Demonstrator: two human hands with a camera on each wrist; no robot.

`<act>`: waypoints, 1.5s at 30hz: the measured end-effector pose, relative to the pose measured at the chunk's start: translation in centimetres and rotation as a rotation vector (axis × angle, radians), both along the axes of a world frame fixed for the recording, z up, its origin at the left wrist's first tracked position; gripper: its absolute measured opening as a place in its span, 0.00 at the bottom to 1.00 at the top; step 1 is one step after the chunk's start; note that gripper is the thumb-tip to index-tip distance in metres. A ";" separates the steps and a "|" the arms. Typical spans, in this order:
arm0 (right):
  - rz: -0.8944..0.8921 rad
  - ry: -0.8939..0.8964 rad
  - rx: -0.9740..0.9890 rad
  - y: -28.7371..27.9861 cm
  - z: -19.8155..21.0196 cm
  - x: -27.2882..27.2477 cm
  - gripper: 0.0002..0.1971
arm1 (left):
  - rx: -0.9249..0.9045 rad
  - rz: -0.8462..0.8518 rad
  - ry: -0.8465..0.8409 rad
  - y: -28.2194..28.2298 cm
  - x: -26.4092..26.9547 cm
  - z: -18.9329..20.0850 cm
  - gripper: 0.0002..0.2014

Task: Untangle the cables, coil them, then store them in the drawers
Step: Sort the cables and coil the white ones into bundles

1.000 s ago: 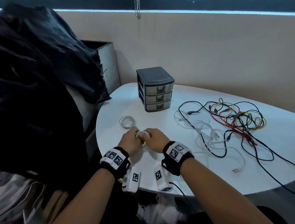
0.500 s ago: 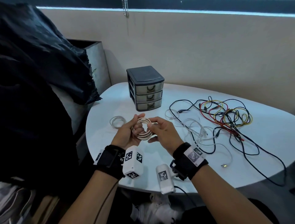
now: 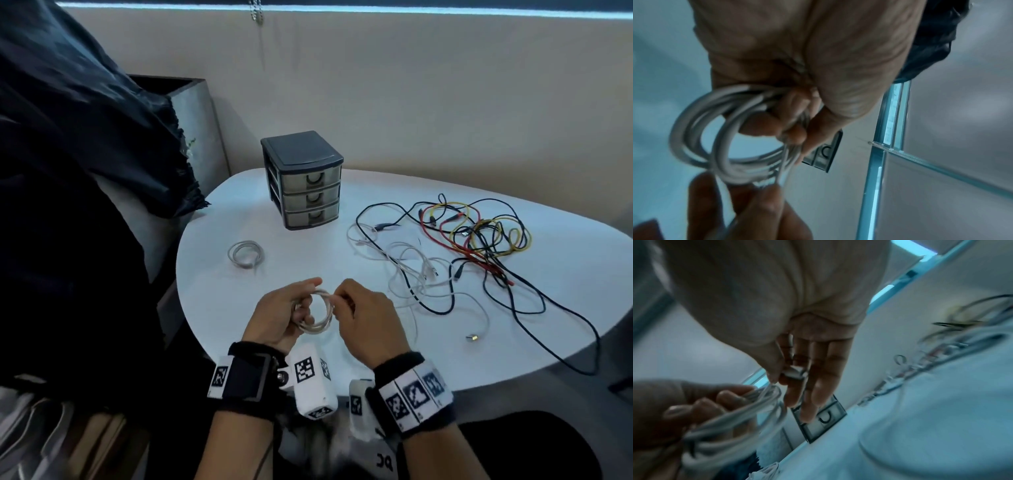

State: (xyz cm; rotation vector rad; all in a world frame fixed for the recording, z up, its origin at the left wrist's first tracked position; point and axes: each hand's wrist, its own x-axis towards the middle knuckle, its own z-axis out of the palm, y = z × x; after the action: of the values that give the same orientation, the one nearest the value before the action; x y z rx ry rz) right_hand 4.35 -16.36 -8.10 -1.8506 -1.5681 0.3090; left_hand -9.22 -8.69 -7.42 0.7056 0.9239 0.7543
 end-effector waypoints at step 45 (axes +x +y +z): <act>-0.060 0.744 -0.059 -4.0 -0.9 1.7 0.08 | 0.600 -0.278 0.360 -2.8 -0.6 -3.7 0.12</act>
State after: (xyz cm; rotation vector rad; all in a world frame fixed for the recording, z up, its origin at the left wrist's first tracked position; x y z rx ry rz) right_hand 6.03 -20.38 -9.00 -1.5497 -0.9902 0.9029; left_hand -9.81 -11.48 -11.09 1.5035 0.8963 0.6665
